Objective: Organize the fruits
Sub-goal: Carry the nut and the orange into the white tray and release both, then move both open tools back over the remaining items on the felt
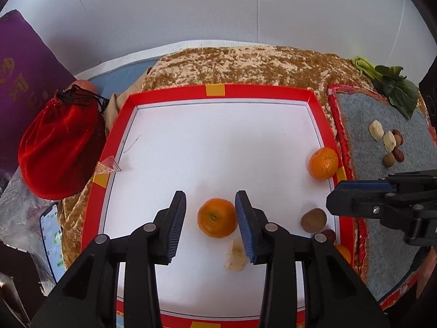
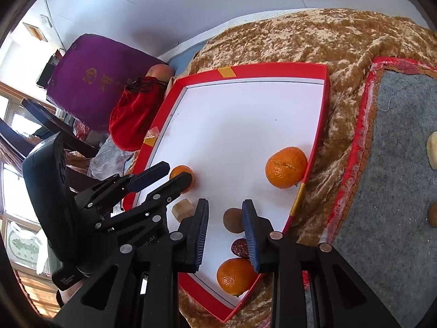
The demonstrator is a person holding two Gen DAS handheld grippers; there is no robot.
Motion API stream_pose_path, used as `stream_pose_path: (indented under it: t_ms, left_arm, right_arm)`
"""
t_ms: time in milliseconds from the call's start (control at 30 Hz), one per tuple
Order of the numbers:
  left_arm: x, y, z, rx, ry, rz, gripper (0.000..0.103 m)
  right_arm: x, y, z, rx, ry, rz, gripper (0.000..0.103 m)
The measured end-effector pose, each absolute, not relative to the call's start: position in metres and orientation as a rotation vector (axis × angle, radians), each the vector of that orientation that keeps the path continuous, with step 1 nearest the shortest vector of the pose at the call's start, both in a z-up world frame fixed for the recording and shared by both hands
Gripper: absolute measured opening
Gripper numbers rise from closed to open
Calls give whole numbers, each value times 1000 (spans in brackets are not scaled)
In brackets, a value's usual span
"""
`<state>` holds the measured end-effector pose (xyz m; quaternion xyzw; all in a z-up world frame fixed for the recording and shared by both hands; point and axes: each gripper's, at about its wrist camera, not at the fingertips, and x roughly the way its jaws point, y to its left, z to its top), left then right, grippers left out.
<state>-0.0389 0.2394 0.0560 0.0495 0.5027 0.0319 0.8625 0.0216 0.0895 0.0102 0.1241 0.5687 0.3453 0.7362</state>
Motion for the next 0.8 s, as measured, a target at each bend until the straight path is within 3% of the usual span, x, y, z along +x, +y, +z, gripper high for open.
stream_pose_path:
  t_ms: [67,267,800]
  left_arm:
    - [-39,234,62,108,1024,58,43]
    - [-36,199,75,144,955,-34,49]
    - [-31,57,61,310,950,-328,53]
  right_arm:
    - [25,78,16,297,1234,750,28]
    - [38,30,34,368,1190,682,29]
    - [52,-119,36,408,1189,389,30]
